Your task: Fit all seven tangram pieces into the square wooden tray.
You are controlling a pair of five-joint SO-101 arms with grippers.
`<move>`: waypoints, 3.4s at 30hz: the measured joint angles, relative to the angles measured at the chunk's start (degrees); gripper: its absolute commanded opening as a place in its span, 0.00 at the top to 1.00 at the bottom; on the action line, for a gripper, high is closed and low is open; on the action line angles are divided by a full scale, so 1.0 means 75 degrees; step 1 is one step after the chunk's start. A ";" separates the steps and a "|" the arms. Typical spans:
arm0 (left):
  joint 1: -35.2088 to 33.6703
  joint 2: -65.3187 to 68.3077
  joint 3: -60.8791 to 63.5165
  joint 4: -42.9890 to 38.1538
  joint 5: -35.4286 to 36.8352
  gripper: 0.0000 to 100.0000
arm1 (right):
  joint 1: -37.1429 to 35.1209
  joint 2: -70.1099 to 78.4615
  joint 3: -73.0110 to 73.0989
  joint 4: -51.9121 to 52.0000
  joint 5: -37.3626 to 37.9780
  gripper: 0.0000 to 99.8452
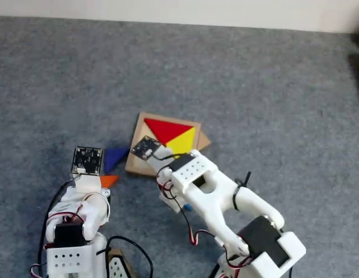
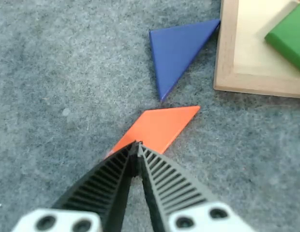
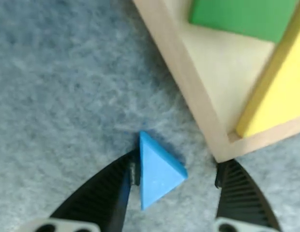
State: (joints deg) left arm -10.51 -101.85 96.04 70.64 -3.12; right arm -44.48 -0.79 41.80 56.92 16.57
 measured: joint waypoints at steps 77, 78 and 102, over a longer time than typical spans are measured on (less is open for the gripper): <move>0.0000 0.0000 0.0000 0.0000 0.0000 1.00 | -0.0117 -0.1782 0.1782 -0.0352 -0.1793 0.94; 0.0000 0.0000 0.0000 0.0000 0.0000 1.00 | -0.0117 -0.1782 0.1782 -0.0352 -0.1653 0.94; 0.0000 0.0000 0.0000 0.0000 0.0000 1.00 | 0.0469 -0.4853 0.1664 0.1899 -0.1559 0.80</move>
State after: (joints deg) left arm -10.51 -101.85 96.04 70.64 -3.12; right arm -40.97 -37.19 54.29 71.16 4.88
